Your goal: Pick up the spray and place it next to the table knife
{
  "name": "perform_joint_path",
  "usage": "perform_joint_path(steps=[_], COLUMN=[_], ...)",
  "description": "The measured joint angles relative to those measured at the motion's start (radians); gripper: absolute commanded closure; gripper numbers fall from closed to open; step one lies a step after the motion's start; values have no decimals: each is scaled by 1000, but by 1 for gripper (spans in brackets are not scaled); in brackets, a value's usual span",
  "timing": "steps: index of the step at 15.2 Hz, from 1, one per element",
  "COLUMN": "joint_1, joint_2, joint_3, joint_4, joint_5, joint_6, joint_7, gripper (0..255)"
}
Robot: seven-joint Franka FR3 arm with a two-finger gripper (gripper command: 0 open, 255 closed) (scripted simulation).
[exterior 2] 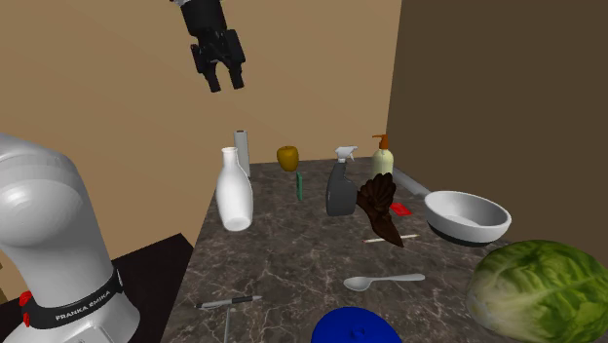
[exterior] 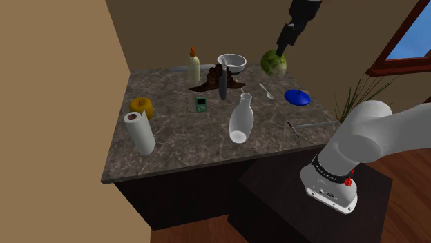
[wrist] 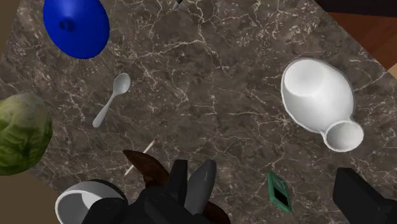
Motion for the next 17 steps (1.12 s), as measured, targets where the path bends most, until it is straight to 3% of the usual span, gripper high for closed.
perform_joint_path(steps=[3, 9, 17], joint_1=[-5, -34, -78], joint_2=[34, 201, 474], joint_3=[5, 21, 48], joint_4=[-3, -15, 67], joint_5=[-2, -21, -69], joint_6=[40, 241, 459], joint_7=[18, 99, 227], gripper=[0, 0, 0])
